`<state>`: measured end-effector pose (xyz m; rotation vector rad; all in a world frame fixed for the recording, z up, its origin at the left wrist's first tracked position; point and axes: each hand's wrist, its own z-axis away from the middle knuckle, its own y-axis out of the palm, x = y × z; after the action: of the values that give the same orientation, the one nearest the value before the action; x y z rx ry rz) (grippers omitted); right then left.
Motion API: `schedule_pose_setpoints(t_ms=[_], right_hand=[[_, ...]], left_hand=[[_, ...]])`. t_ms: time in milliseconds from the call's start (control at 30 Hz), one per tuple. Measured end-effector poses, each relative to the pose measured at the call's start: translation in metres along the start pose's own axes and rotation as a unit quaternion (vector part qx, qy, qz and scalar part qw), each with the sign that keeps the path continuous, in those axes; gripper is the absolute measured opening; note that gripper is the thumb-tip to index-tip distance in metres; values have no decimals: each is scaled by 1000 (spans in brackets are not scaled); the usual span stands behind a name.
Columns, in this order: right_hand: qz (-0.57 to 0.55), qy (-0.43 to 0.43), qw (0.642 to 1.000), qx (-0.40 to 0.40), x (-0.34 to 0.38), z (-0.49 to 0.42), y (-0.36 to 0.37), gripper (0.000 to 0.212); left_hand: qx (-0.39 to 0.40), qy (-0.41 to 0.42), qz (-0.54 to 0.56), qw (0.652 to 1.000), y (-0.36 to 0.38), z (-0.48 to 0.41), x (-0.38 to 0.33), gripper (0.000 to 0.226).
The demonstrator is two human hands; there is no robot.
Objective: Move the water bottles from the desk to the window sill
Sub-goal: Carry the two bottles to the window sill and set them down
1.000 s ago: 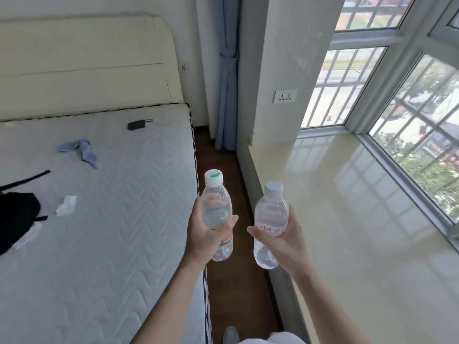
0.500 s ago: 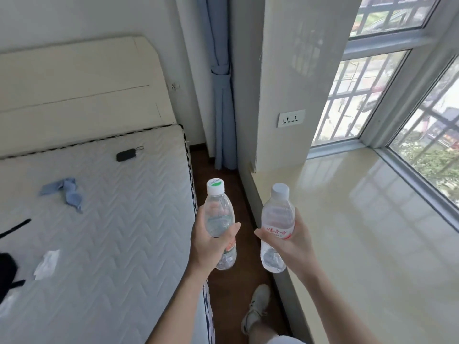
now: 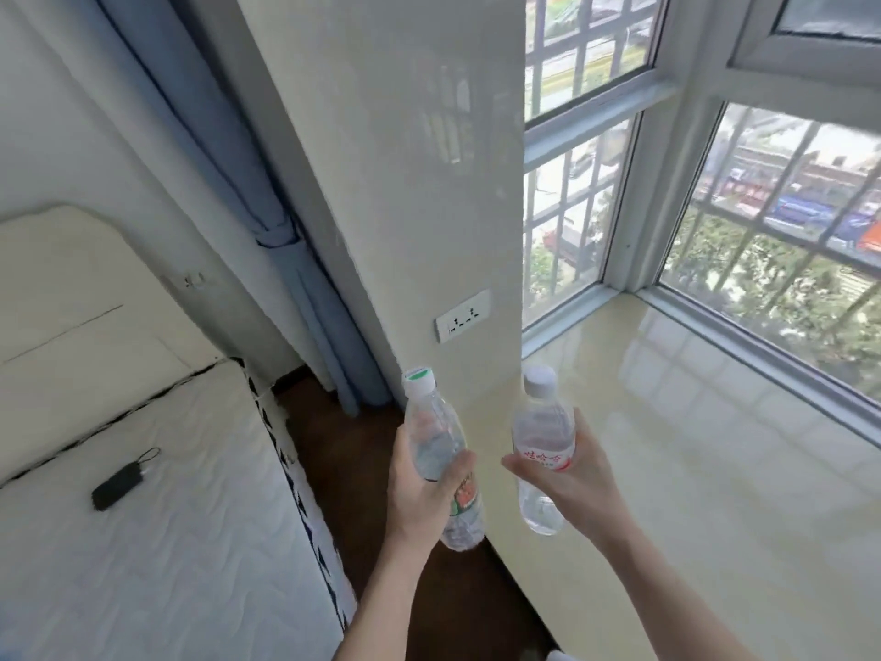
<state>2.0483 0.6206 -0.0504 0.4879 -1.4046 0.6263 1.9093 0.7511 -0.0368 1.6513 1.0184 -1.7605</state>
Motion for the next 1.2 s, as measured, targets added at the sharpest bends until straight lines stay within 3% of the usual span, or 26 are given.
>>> schedule_pose_setpoints(t_ms=[67, 233, 600, 767, 900, 1033, 1200], right_hand=[[0, 17, 999, -35, -3, -12, -12, 49], [-5, 66, 987, -145, -19, -33, -49, 49], [-61, 144, 908, -389, -56, -65, -85, 50], [-61, 167, 888, -425, -88, -95, -89, 53], [-57, 172, 891, -416, -132, -126, -91, 59], [-42, 182, 888, -420, -179, -162, -88, 51], [-16, 192, 870, -454, -222, -196, -81, 56]], left_hand=[[35, 2, -13, 999, 15, -25, 0, 77], [137, -17, -20, 990, 63, -81, 9, 42], [327, -98, -24, 940, 154, -183, 58, 51], [378, -99, -65, 918, 186, -215, 95, 54], [407, -96, -103, 902, 207, -235, 137, 52], [414, -118, -135, 892, 227, -256, 182, 55], [437, -88, -161, 881, 246, -270, 218, 54]])
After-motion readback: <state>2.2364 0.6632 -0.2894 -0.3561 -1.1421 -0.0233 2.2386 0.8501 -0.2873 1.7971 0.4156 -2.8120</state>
